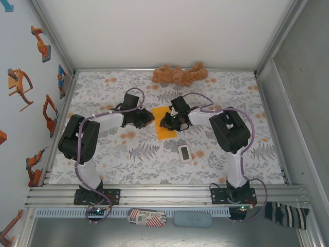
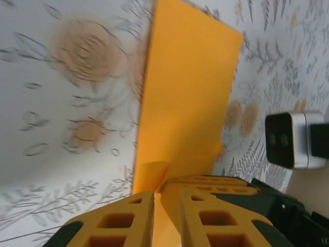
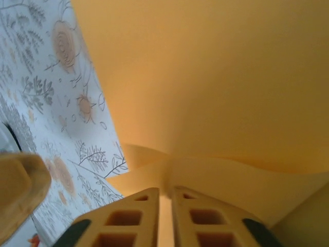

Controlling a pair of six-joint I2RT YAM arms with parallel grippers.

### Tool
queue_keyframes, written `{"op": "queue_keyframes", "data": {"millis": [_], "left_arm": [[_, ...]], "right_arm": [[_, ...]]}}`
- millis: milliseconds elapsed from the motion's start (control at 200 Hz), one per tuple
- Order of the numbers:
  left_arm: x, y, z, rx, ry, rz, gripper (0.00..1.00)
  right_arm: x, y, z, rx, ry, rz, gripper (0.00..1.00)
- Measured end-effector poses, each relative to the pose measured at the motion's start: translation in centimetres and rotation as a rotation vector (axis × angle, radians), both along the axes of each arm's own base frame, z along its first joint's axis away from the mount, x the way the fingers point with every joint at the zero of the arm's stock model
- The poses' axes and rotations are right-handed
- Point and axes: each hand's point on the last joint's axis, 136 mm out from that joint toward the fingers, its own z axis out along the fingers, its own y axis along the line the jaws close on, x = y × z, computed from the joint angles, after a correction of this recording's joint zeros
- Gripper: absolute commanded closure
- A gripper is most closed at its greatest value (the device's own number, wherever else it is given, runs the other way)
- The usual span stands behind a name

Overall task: Fold a paper plane with a square sheet of paper (pick it up from the middle)
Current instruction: Fold the triangle a second time at the center of the table.

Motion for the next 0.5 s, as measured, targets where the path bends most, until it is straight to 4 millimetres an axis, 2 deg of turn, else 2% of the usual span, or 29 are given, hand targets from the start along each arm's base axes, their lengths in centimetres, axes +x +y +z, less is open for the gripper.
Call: {"op": "queue_keyframes", "data": {"millis": [110, 245, 501], "left_arm": [[-0.4, -1.3, -0.3, 0.007, -0.006, -0.041, 0.89], [-0.5, -1.8, -0.8, 0.021, -0.005, -0.064, 0.94], [-0.4, -2.5, -1.7, 0.048, 0.003, -0.102, 0.98]], "right_arm": [[0.0, -0.1, -0.1, -0.005, 0.001, -0.002, 0.97], [0.0, -0.1, -0.1, -0.005, 0.001, -0.002, 1.00], [0.0, -0.1, -0.1, -0.006, 0.002, -0.001, 1.00]]}}
